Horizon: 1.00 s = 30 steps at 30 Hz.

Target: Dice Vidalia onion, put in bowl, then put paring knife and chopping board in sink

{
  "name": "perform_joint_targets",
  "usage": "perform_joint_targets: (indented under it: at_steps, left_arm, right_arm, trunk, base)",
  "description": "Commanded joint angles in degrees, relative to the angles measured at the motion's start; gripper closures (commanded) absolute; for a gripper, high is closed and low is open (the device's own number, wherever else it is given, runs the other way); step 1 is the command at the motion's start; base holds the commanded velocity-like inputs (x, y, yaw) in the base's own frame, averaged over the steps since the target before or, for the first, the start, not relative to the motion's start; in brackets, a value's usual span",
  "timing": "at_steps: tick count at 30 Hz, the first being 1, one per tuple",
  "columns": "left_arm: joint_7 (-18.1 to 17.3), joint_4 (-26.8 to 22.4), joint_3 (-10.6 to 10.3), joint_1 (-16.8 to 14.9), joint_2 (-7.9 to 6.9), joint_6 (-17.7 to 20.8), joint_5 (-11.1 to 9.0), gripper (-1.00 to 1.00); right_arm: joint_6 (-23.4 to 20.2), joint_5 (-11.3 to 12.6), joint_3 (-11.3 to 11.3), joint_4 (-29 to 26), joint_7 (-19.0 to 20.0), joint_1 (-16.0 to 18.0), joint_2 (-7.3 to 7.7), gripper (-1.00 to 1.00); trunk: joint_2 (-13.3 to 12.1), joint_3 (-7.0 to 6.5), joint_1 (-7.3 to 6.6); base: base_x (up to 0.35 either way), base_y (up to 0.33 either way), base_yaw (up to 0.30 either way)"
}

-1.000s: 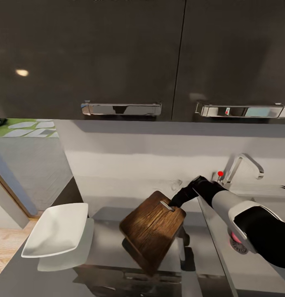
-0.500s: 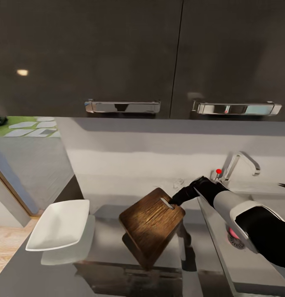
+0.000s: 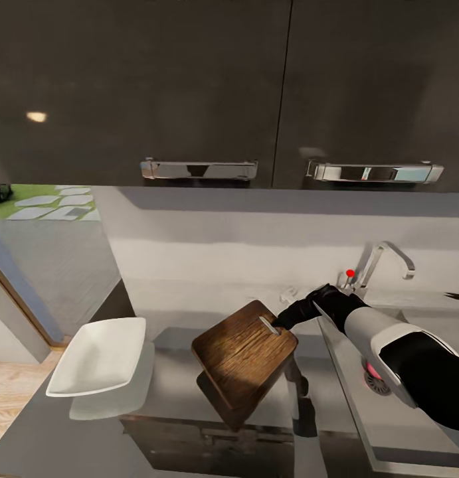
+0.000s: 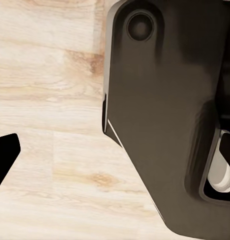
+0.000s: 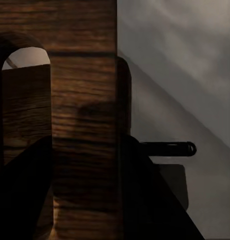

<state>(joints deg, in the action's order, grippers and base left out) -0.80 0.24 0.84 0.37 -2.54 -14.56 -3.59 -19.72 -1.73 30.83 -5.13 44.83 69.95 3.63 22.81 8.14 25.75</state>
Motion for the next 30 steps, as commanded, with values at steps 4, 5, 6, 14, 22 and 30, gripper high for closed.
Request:
perform_joint_targets:
  at_steps: [4,5,6,14,22,30]
  left_arm:
    - [-0.08,0.03,-0.01,-0.02,0.00,-0.21,-0.36,-1.00]
    - [-0.08,0.03,-0.02,-0.02,-0.01,-0.21,-0.36,-1.00]
    - [-0.08,0.05,-0.03,-0.02,-0.01,-0.21,-0.36,-1.00]
    - [-0.08,0.11,-0.05,-0.02,0.05,-0.21,-0.36,-1.00]
    - [-0.08,0.12,-0.05,-0.02,0.08,-0.21,-0.36,-1.00]
    - [-0.08,0.12,-0.05,-0.02,0.07,-0.21,-0.35,-1.00]
  right_arm:
    - [-0.50,-0.01,-0.24,0.01,0.18,0.01,0.49,1.00]
    - [-0.50,0.17,-0.24,0.08,0.18,0.01,0.59,1.00]
    - [-0.50,0.29,-0.24,0.11,0.18,0.01,0.63,1.00]
    - [-0.50,3.05,-0.18,0.25,-1.61,0.01,0.76,1.00]
    - [-0.50,3.46,-0.21,0.40,-1.74,0.01,1.16,1.00]
    - [-0.38,3.57,-0.21,0.63,-1.51,0.01,2.68,1.00]
  trunk:
    - [0.11,0.10,0.03]
    - [0.11,0.10,0.03]
    - [0.11,0.10,0.03]
    - [0.11,0.10,0.03]
    - [0.11,0.10,0.03]
    - [0.11,0.10,0.03]
  base:
    - [0.000,0.000,0.000]
    - [-0.015,0.000,0.000]
    - [-0.029,0.000,0.000]
    - [-0.155,0.058,0.000]
    - [-0.114,0.083,0.000]
    - [-0.007,0.005,0.000]
